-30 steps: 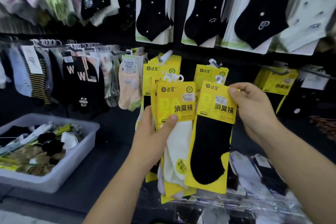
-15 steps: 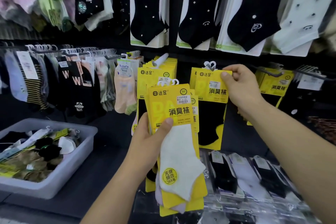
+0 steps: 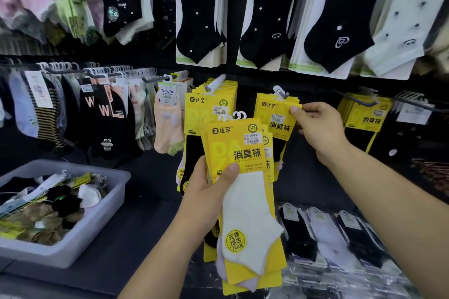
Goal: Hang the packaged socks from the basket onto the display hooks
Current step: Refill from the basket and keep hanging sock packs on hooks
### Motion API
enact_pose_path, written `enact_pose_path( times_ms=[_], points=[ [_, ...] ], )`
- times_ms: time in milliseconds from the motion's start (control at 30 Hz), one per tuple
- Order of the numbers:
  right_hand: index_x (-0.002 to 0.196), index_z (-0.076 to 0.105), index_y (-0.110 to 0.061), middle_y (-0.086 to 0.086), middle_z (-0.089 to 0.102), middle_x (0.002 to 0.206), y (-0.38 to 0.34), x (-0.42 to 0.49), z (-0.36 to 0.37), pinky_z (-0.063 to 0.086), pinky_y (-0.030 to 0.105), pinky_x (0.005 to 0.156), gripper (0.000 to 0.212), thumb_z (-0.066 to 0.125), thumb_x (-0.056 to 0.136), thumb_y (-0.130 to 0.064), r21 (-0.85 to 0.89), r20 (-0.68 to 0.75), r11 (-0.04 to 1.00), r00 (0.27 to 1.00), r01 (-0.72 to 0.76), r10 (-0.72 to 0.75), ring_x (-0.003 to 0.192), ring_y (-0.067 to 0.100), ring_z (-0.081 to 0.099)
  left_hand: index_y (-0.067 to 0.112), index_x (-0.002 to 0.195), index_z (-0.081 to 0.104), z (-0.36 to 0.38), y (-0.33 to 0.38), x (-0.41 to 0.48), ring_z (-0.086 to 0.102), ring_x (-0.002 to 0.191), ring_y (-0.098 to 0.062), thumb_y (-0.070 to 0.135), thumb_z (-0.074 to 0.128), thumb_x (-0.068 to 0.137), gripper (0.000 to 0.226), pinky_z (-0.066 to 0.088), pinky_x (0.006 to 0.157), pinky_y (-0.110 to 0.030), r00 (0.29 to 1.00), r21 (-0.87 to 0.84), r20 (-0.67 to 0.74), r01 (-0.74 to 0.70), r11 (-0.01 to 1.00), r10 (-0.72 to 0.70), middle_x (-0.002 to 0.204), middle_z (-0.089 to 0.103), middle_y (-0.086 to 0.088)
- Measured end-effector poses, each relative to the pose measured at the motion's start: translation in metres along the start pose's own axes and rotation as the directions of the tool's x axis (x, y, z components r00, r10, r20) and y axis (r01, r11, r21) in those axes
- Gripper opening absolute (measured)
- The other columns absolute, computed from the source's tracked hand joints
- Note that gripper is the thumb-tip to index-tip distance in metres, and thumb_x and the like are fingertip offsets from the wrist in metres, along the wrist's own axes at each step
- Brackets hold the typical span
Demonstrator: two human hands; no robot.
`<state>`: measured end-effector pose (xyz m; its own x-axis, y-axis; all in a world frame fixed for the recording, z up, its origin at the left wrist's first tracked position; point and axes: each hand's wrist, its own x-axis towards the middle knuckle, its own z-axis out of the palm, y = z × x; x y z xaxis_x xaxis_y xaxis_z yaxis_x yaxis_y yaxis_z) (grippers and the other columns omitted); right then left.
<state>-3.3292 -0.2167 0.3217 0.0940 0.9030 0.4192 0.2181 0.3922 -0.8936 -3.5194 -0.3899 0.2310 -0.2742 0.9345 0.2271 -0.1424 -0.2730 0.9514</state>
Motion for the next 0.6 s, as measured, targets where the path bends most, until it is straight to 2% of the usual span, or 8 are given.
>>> enact_pose_path(
  times_ms=[100,167,233,300,367,433,533,600],
  points=[
    [0.096,0.062,-0.015,0.002,0.066,0.088,-0.007,-0.02,-0.005,0.052,0.036,0.074,0.026,0.068,0.093,-0.04,-0.092,-0.1,0.996,0.995,0.009,-0.018,0.082,0.017,0.062,0.022,0.13,0.061,0.0,0.0,-0.001,0.078,0.109,-0.019,0.045,0.072,0.085,0.051,0.062,0.09,-0.04,1.0,-0.012,-0.002,-0.008,1.0,0.008,0.12,0.08,0.005],
    [0.087,0.066,-0.017,0.002,0.069,0.083,-0.014,-0.047,-0.005,0.054,0.036,0.071,0.037,0.065,0.091,-0.053,-0.029,0.077,0.999,0.997,-0.015,0.017,0.076,0.013,0.064,0.022,0.13,0.061,0.001,0.0,-0.001,0.078,0.109,-0.019,0.044,0.072,0.085,0.052,0.063,0.088,-0.038,1.0,-0.031,-0.008,-0.013,0.999,0.013,0.12,0.08,0.005],
    [0.085,0.068,-0.018,0.0,0.069,0.075,-0.022,-0.08,-0.001,0.055,0.027,0.059,0.058,0.065,0.073,-0.075,-0.019,0.304,0.999,0.952,-0.04,0.043,0.064,0.006,0.063,0.024,0.128,0.061,0.003,0.001,-0.001,0.078,0.107,-0.018,0.045,0.074,0.085,0.05,0.065,0.081,-0.033,0.999,-0.047,-0.028,-0.027,0.999,0.025,0.118,0.08,0.006],
    [0.084,0.066,-0.014,-0.002,0.061,0.066,-0.022,-0.103,0.005,0.05,0.021,0.05,0.072,0.07,0.058,-0.081,-0.08,0.367,0.997,0.93,0.001,0.028,0.057,0.005,0.056,0.025,0.125,0.062,0.007,0.001,-0.002,0.079,0.104,-0.016,0.046,0.081,0.087,0.047,0.064,0.077,-0.028,0.997,-0.045,-0.064,-0.05,0.998,0.047,0.115,0.08,0.007],
    [0.082,0.064,-0.014,-0.006,0.057,0.06,-0.016,-0.112,0.008,0.046,0.02,0.047,0.062,0.08,0.06,-0.07,-0.123,0.323,0.992,0.946,0.026,0.016,0.054,0.003,0.051,0.026,0.121,0.063,0.011,0.0,-0.003,0.079,0.101,-0.016,0.042,0.083,0.082,0.046,0.063,0.075,-0.027,0.994,-0.04,-0.092,-0.07,0.997,0.066,0.111,0.081,0.007],
    [0.085,0.068,-0.013,0.004,0.064,0.065,-0.012,-0.114,0.007,0.049,0.023,0.048,0.046,0.086,0.069,-0.052,-0.061,0.323,0.998,0.945,-0.025,0.044,0.057,0.008,0.057,0.024,0.119,0.062,0.012,-0.002,-0.003,0.079,0.101,-0.016,0.037,0.084,0.078,0.049,0.063,0.074,-0.026,0.992,-0.061,-0.096,-0.09,0.994,0.084,0.111,0.081,0.007],
    [0.09,0.074,-0.015,0.004,0.076,0.077,-0.008,-0.115,0.002,0.051,0.021,0.049,0.017,0.08,0.084,-0.03,0.081,0.381,0.992,0.923,-0.096,0.058,0.064,0.012,0.07,0.028,0.121,0.062,0.01,0.0,-0.005,0.079,0.101,-0.012,0.042,0.088,0.072,0.057,0.063,0.075,-0.022,0.992,-0.067,-0.084,-0.104,0.992,0.099,0.112,0.08,0.011],
    [0.089,0.075,-0.018,0.003,0.078,0.082,-0.006,-0.115,-0.001,0.053,0.021,0.05,0.007,0.077,0.087,-0.025,0.138,0.382,0.984,0.923,-0.11,0.049,0.068,0.012,0.073,0.03,0.123,0.062,0.009,0.0,-0.005,0.078,0.104,-0.012,0.041,0.086,0.075,0.055,0.063,0.078,-0.023,0.993,-0.058,-0.076,-0.097,0.994,0.093,0.114,0.08,0.012]
  ],
)
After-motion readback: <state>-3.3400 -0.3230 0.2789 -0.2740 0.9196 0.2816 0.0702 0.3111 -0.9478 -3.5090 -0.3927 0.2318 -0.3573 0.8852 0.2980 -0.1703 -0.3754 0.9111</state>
